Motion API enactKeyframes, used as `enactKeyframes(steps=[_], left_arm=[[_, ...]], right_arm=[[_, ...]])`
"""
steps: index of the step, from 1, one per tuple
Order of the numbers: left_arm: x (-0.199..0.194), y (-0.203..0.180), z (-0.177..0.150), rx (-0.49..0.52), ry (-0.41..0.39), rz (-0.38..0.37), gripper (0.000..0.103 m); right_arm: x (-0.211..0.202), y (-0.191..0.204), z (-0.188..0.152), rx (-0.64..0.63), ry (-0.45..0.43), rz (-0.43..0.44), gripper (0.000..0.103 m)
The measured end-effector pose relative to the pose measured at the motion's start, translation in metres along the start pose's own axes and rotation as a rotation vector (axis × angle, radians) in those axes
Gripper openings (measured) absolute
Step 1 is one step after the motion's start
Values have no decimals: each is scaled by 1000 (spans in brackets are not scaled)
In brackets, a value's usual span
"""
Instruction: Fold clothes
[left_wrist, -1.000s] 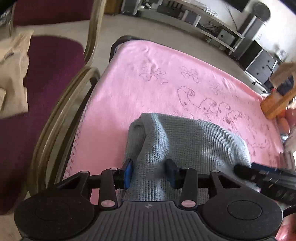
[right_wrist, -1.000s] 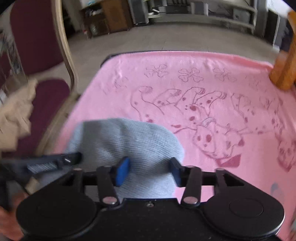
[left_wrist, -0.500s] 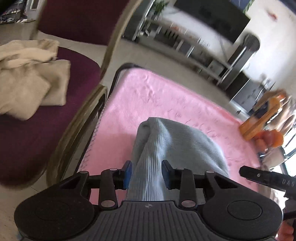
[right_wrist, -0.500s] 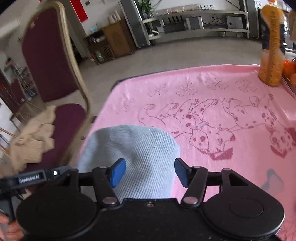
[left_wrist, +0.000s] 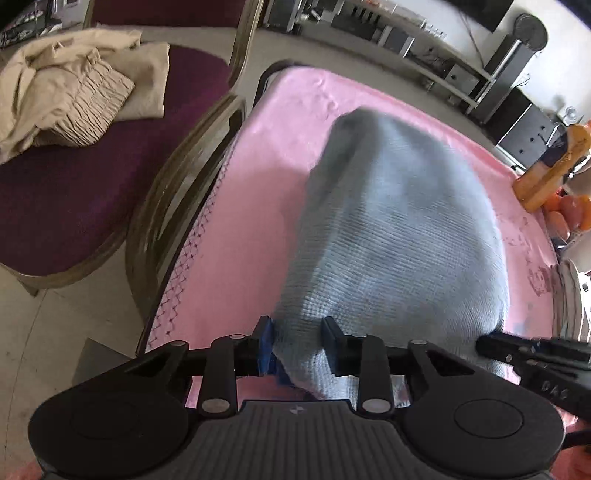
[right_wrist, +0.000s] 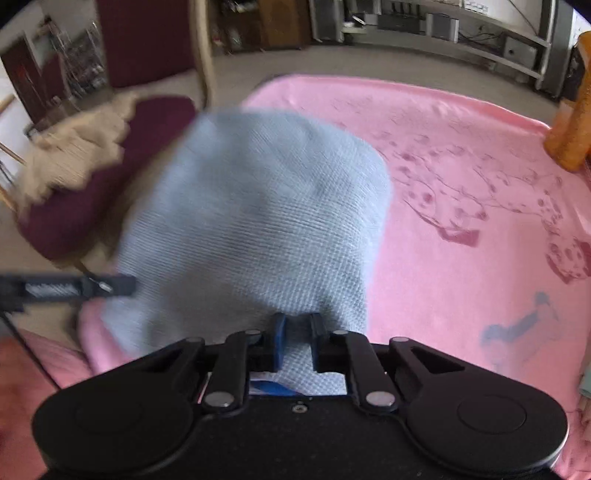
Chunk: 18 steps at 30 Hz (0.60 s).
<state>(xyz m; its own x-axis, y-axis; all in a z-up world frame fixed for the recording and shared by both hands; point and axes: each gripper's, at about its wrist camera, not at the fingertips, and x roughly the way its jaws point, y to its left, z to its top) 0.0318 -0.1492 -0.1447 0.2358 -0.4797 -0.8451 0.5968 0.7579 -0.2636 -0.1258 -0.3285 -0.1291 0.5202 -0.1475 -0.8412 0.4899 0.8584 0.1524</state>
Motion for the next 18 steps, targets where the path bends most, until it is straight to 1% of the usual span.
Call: enactKeyframes(steps=[2, 4, 5, 7, 8, 10, 12, 14, 15, 18], left_arm=[[1, 0, 1, -5, 3, 0, 36], [-5, 0, 1, 1, -17, -18, 32], [-11, 0, 1, 10, -42, -43, 30], [-24, -2, 2, 28, -91, -92, 28], [-31, -2, 3, 37, -116, -117, 28], [-43, -5, 4, 59, -169, -163, 28], [-52, -17, 13, 98, -232, -187, 28], [-52, -33, 28, 137, -265, -189, 29], [-48, -41, 36, 152, -272, -182, 29], [-25, -62, 61, 184, -271, -156, 28]], right_arm=[[0, -6, 0, 22, 2, 18, 12], [0, -11, 0, 44, 3, 36, 12], [-2, -14, 1, 55, 1, 45, 12], [-18, -21, 7, 75, -31, 62, 13], [-27, -25, 11, 87, -49, 70, 15], [-41, -37, 20, 126, -95, 81, 16], [-47, -49, 31, 170, -137, 83, 16], [-48, -61, 43, 215, -173, 83, 16], [-43, -64, 49, 238, -178, 84, 16], [-23, -66, 64, 280, -184, 98, 16]])
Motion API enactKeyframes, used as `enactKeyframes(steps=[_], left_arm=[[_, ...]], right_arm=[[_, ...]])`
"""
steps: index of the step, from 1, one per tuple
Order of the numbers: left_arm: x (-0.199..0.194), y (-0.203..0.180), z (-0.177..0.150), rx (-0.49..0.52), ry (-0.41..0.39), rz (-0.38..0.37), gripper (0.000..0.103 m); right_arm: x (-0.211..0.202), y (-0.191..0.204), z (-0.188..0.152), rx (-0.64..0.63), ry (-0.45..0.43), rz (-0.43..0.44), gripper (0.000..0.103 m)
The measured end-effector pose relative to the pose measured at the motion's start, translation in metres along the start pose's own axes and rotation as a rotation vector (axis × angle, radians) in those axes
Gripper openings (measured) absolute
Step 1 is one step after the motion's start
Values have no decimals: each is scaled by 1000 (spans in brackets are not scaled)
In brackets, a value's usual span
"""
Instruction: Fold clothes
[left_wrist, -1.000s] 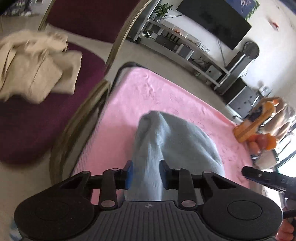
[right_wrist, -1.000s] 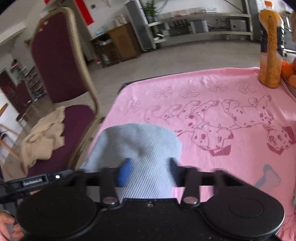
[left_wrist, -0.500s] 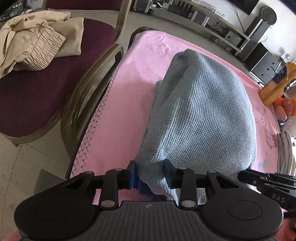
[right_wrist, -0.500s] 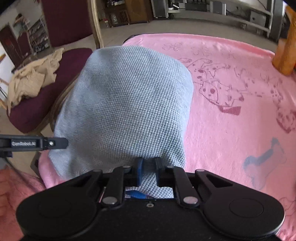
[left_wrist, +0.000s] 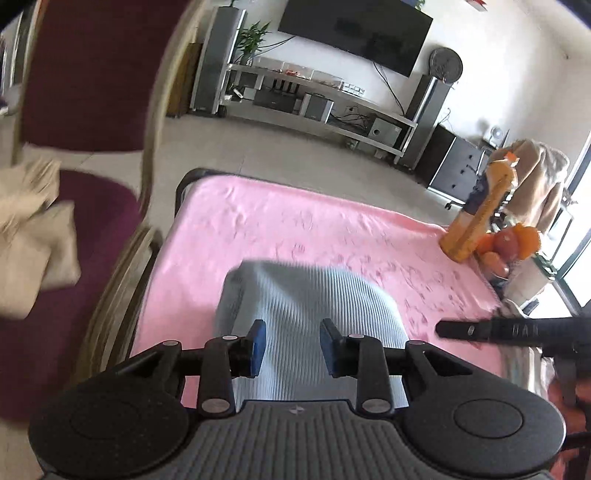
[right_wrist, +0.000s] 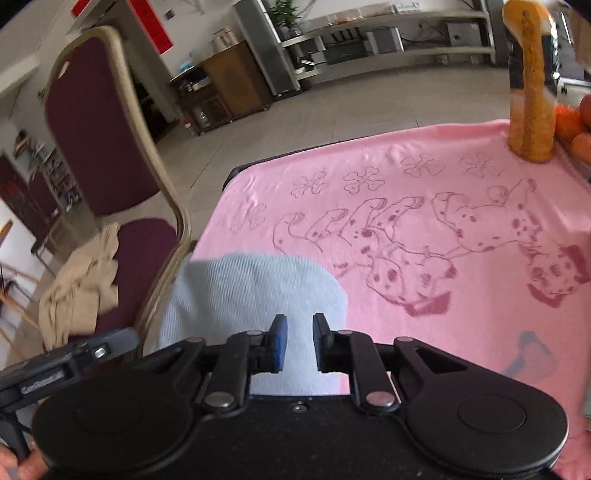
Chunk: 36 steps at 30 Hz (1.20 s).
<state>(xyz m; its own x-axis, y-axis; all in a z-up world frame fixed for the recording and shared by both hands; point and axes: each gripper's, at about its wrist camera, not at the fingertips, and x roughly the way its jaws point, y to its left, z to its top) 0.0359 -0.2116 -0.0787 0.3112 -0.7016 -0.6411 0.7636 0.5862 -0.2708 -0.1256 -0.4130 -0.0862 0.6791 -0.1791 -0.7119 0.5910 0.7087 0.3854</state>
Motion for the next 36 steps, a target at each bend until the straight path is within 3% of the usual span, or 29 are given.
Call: enactKeyframes(steps=[2, 5, 9, 14, 20, 25, 29, 36], left_arm=[[28, -1, 10, 1, 26, 19, 28], [66, 7, 11, 26, 69, 129, 28], [101, 27, 8, -19, 180, 179, 37], [112, 38, 11, -55, 216, 211, 42], [110, 46, 11, -123, 205, 175, 44], [67, 58, 8, -172, 123, 102, 42], [22, 67, -7, -214, 69, 76, 38], [-25, 56, -40, -254, 46, -38, 24]], right_arm=[[14, 8, 4, -21, -19, -11, 16], [37, 20, 6, -63, -25, -65, 15], [72, 27, 9, -72, 18, -122, 15], [102, 42, 19, -140, 82, -221, 15], [118, 46, 24, -179, 108, -268, 15], [86, 36, 21, -138, 28, -174, 15], [26, 11, 11, 41, -39, 5, 22], [-20, -8, -36, 145, 33, 104, 24]])
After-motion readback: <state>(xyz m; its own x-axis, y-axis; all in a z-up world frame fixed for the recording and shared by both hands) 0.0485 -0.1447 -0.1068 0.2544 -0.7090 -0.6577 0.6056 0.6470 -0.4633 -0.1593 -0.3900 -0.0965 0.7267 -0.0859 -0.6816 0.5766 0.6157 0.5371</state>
